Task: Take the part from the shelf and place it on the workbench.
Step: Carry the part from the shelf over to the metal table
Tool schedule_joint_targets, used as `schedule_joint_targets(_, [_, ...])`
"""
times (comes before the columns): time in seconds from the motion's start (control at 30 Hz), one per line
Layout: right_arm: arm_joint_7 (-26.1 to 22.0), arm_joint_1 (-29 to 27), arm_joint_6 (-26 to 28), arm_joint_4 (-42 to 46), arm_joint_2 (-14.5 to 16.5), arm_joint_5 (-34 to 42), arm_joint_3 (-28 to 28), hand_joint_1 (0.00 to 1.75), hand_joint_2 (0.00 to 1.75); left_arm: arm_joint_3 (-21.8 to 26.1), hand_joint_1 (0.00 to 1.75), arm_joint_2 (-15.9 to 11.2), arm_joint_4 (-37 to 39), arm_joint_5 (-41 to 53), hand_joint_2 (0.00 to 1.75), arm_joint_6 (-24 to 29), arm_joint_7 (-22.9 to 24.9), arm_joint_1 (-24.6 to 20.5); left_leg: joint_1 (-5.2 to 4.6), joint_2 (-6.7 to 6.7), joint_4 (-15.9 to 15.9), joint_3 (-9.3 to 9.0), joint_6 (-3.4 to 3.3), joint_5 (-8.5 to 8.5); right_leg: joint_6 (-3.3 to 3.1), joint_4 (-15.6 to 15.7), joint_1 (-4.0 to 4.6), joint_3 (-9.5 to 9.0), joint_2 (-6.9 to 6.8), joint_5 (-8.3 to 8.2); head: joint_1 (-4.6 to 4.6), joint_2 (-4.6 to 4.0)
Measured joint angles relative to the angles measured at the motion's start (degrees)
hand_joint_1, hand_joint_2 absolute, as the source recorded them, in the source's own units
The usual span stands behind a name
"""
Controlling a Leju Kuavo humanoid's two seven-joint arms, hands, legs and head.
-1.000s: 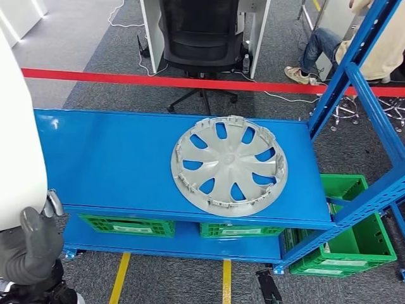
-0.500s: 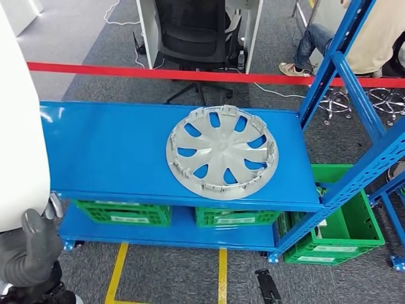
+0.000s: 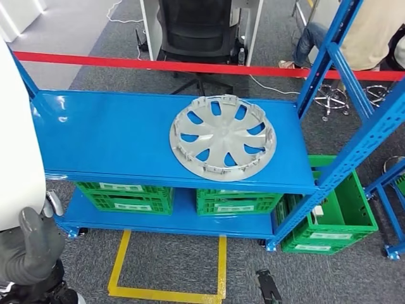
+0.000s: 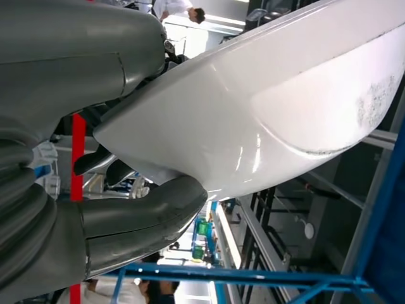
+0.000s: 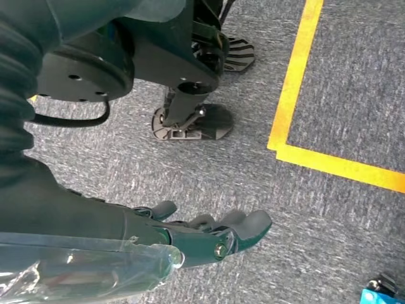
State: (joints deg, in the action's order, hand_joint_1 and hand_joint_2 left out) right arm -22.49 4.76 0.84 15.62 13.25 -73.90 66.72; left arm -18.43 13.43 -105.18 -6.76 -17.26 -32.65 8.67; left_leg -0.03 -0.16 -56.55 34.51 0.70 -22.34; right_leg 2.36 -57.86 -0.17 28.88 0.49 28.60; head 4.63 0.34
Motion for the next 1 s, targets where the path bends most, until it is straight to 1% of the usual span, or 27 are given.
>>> schedule_joint_targets(0.07, [0.0, 0.0, 0.0, 0.0, 0.0, 0.0, 0.0, 0.0, 1.75, 0.0, 1.75, 0.0, 0.0, -0.3, 1.75, -0.1, 0.1, 0.0, 0.1, 0.02, 0.2, 0.12, 0.78, 0.61, -0.75, 0.3, 0.15, 0.49, 0.01, -0.5, 0.08, -0.01])
schedule_joint_targets(0.1, [0.0, 0.0, 0.0, 0.0, 0.1, 0.0, 0.0, 0.0, 1.75, 0.0, 1.75, 0.0, 0.0, -0.5, 1.75, -0.3, 0.2, 0.0, 0.15, 0.01, 0.0, 0.39, 1.15, 0.23, -1.23, 0.5, 0.07, 0.75, -0.06, -0.9, 0.05, 0.0])
schedule_joint_targets(0.13, [0.0, 0.0, 0.0, 0.0, 0.1, 0.0, 0.0, 0.0, 1.75, 0.0, 1.75, -0.1, 0.0, -0.8, 1.75, -0.4, 0.4, 0.0, 0.18, -0.01, -0.9, 0.9, 1.49, -1.0, -1.72, 0.6, -0.05, 1.09, -0.13, -1.44, -0.06, -0.01])
schedule_joint_targets(0.17, [0.0, 0.1, 0.0, 0.0, 0.1, 0.0, 0.0, 0.0, 1.75, 0.0, 1.75, -0.1, 0.0, -1.0, 1.75, -0.6, 0.5, 0.0, 0.22, -0.02, -3.1, 1.8, 1.79, -3.13, -2.11, 0.8, -0.2, 1.55, -0.2, -2.05, -0.24, -0.01])
schedule_joint_targets(0.23, [0.0, 0.1, 0.0, 0.0, 0.2, 0.0, 0.1, 0.0, 1.75, 0.0, 1.75, -0.2, 0.0, -1.4, 1.75, -0.7, 0.7, 0.0, 0.32, -0.02, -10.3, 4.33, 2.25, -8.36, -2.43, 0.7, -0.22, 2.73, -0.28, -3.06, -0.59, -0.01])
schedule_joint_targets(0.27, [0.0, 0.0, 0.0, 0.0, 0.2, 0.0, 0.1, 0.0, 1.75, 0.0, 1.75, -0.2, 0.0, -1.5, 1.75, -0.8, 0.7, 0.0, 0.36, -0.02, -13.7, 5.29, 2.42, -9.92, -2.41, 0.7, -0.22, 3.36, -0.32, -3.51, -0.66, -0.01])
schedule_joint_targets(0.3, [0.0, 0.0, 0.0, 0.0, 0.2, 0.0, 0.1, 0.0, 1.75, 0.0, 1.75, -0.2, 0.0, -1.5, 1.75, -0.8, 0.7, 0.0, 0.38, -0.01, -15.6, 5.46, 2.52, -10.28, -2.34, 0.7, -0.22, 3.95, -0.35, -3.93, -0.68, -0.01])
schedule_joint_targets(0.33, [0.0, 0.0, 0.0, 0.0, 0.2, 0.0, 0.1, 0.0, 1.75, 0.0, 1.75, -0.2, 0.0, -1.6, 1.75, -0.8, 0.7, 0.0, 0.41, -0.01, -15.2, 4.54, 2.55, -9.53, -2.21, 0.7, -0.24, 4.47, -0.36, -4.32, -0.67, -0.01])
schedule_joint_targets(0.37, [0.0, 0.0, 0.0, 0.0, 0.2, 0.0, 0.1, 0.0, 1.75, 0.0, 1.75, -0.2, 0.0, -1.6, 1.75, -0.9, 0.7, 0.0, 0.45, 0.0, -12.7, 2.47, 2.55, -8.1, -2.04, 0.6, -0.29, 4.89, -0.36, -4.7, -0.67, -0.01])
schedule_joint_targets(0.43, [0.0, 0.0, 0.0, 0.1, 0.2, 0.0, 0.2, 0.0, 1.75, -0.1, 1.75, -0.2, 0.0, -1.6, 1.75, -1.0, 0.8, 0.0, 0.52, 0.03, -4.5, -3.26, 2.46, -5.71, -1.54, 0.5, -0.26, 5.51, -0.3, -5.31, -0.73, -0.01])
schedule_joint_targets(0.47, [0.0, 0.0, 0.0, 0.1, 0.2, -0.1, 0.2, 0.0, 1.75, -0.1, 1.75, -0.1, 0.0, -1.6, 1.75, -1.0, 0.8, 0.0, 0.5, -0.04, -1.3, -5.28, 2.26, -5.26, -1.21, 0.3, -0.17, 5.75, -0.28, -5.64, -0.73, -0.01])
schedule_joint_targets(0.5, [0.0, 0.0, 0.0, 0.1, 0.2, -0.1, 0.2, 0.0, 1.75, -0.2, 1.75, -0.1, 0.0, -1.6, 1.75, -1.0, 0.8, 0.0, 0.47, -0.12, 0.5, -6.31, 1.97, -5.23, -0.88, 0.2, -0.06, 5.98, -0.27, -5.95, -0.77, -0.01])
schedule_joint_targets(0.53, [0.0, 0.0, 0.0, 0.1, 0.2, -0.1, 0.2, 0.0, 1.75, -0.2, 1.75, -0.1, 0.0, -1.6, 1.75, -1.1, 0.9, 0.0, 0.36, -0.21, 1.2, -6.41, 1.54, -5.27, -0.56, 0.2, 0.02, 6.2, -0.28, -6.32, -0.75, -0.01])
schedule_joint_targets(0.57, [0.0, 0.0, 0.0, 0.1, 0.2, -0.1, 0.2, 0.0, 1.75, -0.2, 1.75, -0.1, 0.0, -1.6, 1.75, -1.1, 0.9, 0.0, 0.36, -0.23, 1.2, -5.96, 0.93, -5.04, -0.23, 0.3, -0.02, 6.32, -0.3, -6.72, -0.71, -0.01])
schedule_joint_targets(0.6, [0.0, -0.1, 0.0, 0.1, 0.2, -0.1, 0.2, 0.0, 1.75, -0.2, 1.75, -0.1, 0.0, -1.7, 1.75, -1.1, 0.9, 0.0, 0.39, -0.15, 1.3, -5.63, 0.33, -4.73, 0.05, 0.2, -0.09, 6.62, -0.3, -6.58, -0.7, -0.01])
schedule_joint_targets(0.63, [0.0, -0.2, 0.0, 0.1, 0.2, -0.1, 0.2, 0.0, 1.75, -0.2, 1.75, -0.1, 0.0, -1.7, 1.75, -1.1, 0.9, 0.0, 0.43, -0.06, 1.3, -5.26, -0.28, -4.33, 0.31, -0.6, -0.17, 7.1, -0.3, -5.63, -0.55, -0.01])
schedule_joint_targets(0.67, [0.0, -0.2, 0.0, 0.1, 0.2, -0.1, 0.2, 0.0, 1.75, -0.2, 1.75, -0.1, 0.0, -1.7, 1.75, -1.1, 0.9, 0.0, 0.51, 0.03, 1.4, -4.81, -0.76, -3.88, 0.57, -2.7, -0.22, 7.94, -0.29, -3.74, -0.43, -0.01])
schedule_joint_targets(0.7, [0.0, -0.2, 0.0, 0.1, 0.2, -0.1, 0.2, 0.0, 1.75, -0.2, 1.75, 0.0, 0.0, -1.7, 1.75, -1.1, 0.9, 0.0, 0.51, 0.09, 1.4, -4.35, -1.06, -3.45, 0.79, -5.9, -0.26, 9.1, -0.29, -1.13, -0.29, -0.01])
schedule_joint_targets(0.73, [0.0, -0.2, 0.0, 0.1, 0.2, -0.1, 0.2, 0.0, 1.75, -0.3, 1.75, 0.0, 0.0, -1.7, 1.75, -1.2, 0.9, 0.0, 0.46, 0.1, 1.3, -3.79, -1.22, -3.01, 0.95, -10.0, -0.27, 10.32, -0.29, 1.5, -0.16, -0.01])
schedule_joint_targets(0.77, [0.0, -0.2, 0.0, 0.1, 0.2, -0.1, 0.2, 0.0, 1.75, -0.3, 1.75, 0.0, 0.0, -1.8, 1.75, -1.2, 0.9, 0.0, 0.4, 0.11, 1.3, -3.21, -1.28, -2.58, 1.06, -13.7, -0.28, 11.29, -0.29, 3.43, -0.14, -0.01])
schedule_joint_targets(0.8, [0.0, -0.2, 0.0, 0.1, 0.2, -0.1, 0.2, 0.0, 1.75, -0.2, 1.75, 0.0, 0.0, -1.8, 1.75, -1.2, 1.0, 0.0, 0.33, 0.12, 1.2, -2.66, -1.28, -2.15, 1.06, -15.9, -0.27, 11.47, -0.29, 4.2, -0.14, -0.01])
schedule_joint_targets(0.83, [0.0, -0.3, 0.0, 0.1, 0.2, -0.1, 0.2, 0.0, 1.75, -0.2, 1.75, 0.0, 0.0, -1.8, 1.75, -1.2, 1.0, 0.0, 0.28, 0.12, 1.2, -2.16, -1.24, -1.74, 0.99, -15.9, -0.25, 10.55, -0.29, 3.82, -0.14, -0.01])
schedule_joint_targets(0.87, [0.0, -0.2, 0.0, 0.1, 0.2, -0.1, 0.2, 0.0, 1.75, -0.2, 1.75, 0.0, 0.0, -1.8, 1.75, -1.2, 1.0, 0.0, 0.24, 0.1, 1.2, -1.74, -1.15, -1.37, 0.82, -13.4, -0.23, 8.41, -0.29, 2.52, -0.14, -0.01])
schedule_joint_targets(0.9, [0.0, -0.2, 0.0, 0.1, 0.2, -0.1, 0.2, 0.0, 1.75, -0.3, 1.75, 0.0, 0.0, -1.8, 1.75, -1.2, 1.0, 0.0, 0.23, 0.08, 1.2, -1.42, -1.02, -1.02, 0.6, -9.2, -0.2, 5.42, -0.28, 1.02, -0.14, -0.01])
schedule_joint_targets(0.93, [0.0, -0.1, 0.0, 0.1, 0.2, -0.1, 0.3, 0.0, 1.75, -0.3, 1.75, 0.0, 0.0, -1.9, 1.75, -1.2, 1.0, 0.0, 0.19, 0.06, 1.2, -1.14, -0.81, -0.71, 0.38, -4.6, -0.12, 2.37, -0.24, 0.19, -0.15, -0.01])
schedule_joint_targets(0.97, [0.0, 0.0, 0.0, 0.1, 0.2, -0.1, 0.3, 0.0, 1.75, -0.3, 1.75, 0.0, 0.0, -1.9, 1.75, -1.2, 1.0, 0.0, 0.16, 0.06, 1.2, -0.92, -0.53, -0.37, 0.16, -1.0, -0.01, 0.15, -0.16, -0.31, -0.2, -0.01])
schedule_joint_targets(1.0, [0.0, 0.1, 0.0, 0.1, 0.2, -0.1, 0.3, 0.0, 1.75, -0.3, 1.75, 0.0, 0.0, -2.0, 1.75, -1.2, 1.0, 0.0, 0.16, 0.07, 1.2, -0.76, -0.22, -0.03, -0.03, 1.0, 0.13, -1.0, -0.08, -0.34, -0.21, -0.01])
